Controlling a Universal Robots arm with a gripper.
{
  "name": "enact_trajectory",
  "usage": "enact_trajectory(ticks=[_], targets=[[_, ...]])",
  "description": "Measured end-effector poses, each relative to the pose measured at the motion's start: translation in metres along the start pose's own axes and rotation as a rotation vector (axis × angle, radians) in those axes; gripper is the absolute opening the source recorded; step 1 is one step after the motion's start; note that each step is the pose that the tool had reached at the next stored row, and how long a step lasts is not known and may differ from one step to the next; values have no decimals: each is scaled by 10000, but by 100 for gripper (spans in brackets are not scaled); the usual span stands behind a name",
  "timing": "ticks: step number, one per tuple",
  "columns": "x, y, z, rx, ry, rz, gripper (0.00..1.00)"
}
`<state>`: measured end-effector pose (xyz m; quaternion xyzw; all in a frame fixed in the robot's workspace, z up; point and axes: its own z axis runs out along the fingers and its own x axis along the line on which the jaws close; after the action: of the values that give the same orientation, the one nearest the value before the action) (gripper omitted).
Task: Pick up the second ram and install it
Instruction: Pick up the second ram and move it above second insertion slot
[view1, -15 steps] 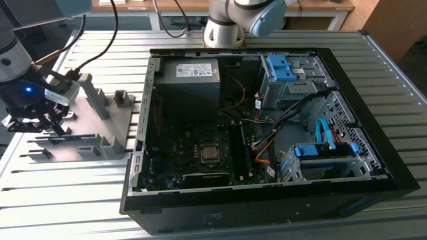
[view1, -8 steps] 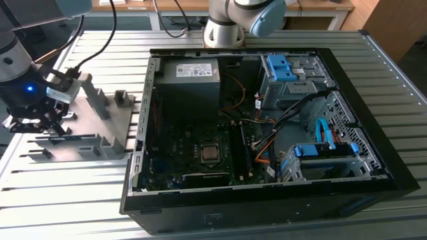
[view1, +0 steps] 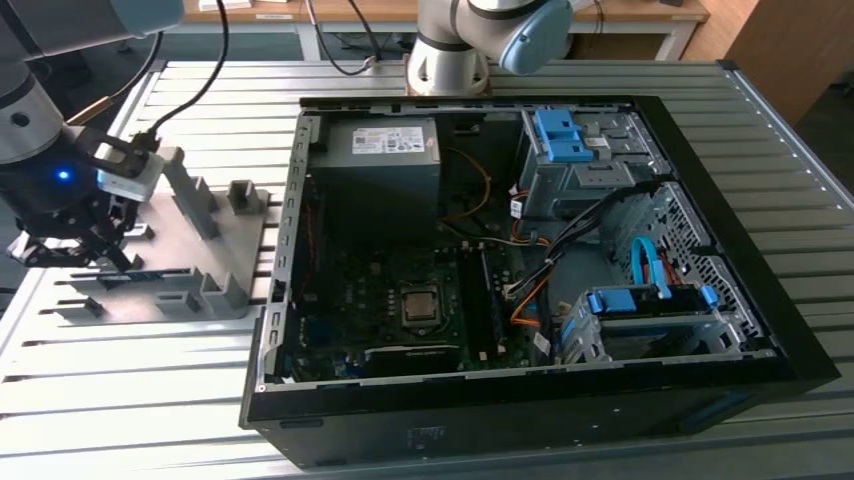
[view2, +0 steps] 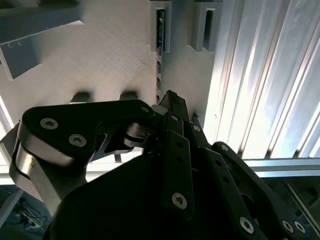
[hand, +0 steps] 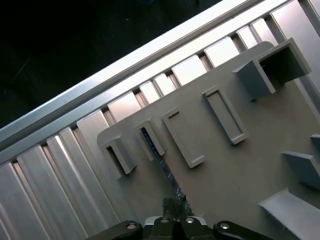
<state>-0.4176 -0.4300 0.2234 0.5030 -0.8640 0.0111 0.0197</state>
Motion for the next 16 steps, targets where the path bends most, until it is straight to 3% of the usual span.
enact_trajectory(ticks=[16], targets=[[0,0,1,71,1,-1569,10]])
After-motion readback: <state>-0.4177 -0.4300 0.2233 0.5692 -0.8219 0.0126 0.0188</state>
